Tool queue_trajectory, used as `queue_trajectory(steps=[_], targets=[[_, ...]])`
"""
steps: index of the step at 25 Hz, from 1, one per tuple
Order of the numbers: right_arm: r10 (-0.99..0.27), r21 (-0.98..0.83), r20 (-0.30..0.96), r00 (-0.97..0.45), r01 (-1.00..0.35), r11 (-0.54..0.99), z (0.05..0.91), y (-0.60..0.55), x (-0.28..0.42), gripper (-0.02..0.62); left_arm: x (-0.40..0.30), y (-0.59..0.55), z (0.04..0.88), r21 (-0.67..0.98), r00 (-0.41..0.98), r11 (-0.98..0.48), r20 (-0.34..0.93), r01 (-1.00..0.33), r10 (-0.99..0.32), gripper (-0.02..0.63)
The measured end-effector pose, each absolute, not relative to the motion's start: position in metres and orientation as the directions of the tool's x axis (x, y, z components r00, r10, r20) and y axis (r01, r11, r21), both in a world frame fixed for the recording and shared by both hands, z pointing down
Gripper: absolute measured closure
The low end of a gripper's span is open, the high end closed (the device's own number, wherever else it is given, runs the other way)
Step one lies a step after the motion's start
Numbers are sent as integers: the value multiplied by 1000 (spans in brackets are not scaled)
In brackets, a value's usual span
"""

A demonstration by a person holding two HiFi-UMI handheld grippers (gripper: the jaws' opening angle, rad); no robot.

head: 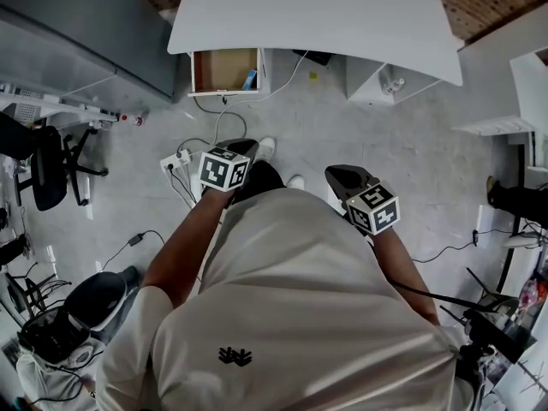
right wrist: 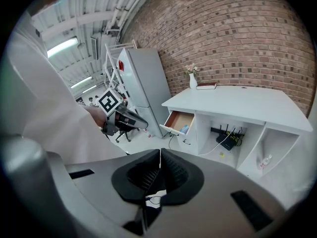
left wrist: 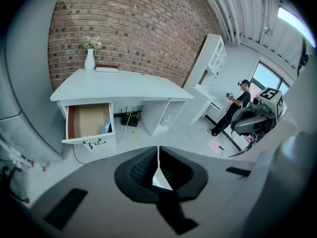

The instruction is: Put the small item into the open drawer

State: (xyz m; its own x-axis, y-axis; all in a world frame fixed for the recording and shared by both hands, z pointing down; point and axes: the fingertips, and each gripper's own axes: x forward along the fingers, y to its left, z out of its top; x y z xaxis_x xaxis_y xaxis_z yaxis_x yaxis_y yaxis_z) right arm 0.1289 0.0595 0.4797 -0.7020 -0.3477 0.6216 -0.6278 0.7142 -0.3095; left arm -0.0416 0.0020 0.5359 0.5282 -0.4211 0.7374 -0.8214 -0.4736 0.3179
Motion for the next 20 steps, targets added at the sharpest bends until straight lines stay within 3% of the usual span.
queue_trajectory(steps=[20], targets=[[-340,-320,634,-695,-635,703,488,42,113,563,-58,-17,546,328,530,-471,747,-819,-401,574]])
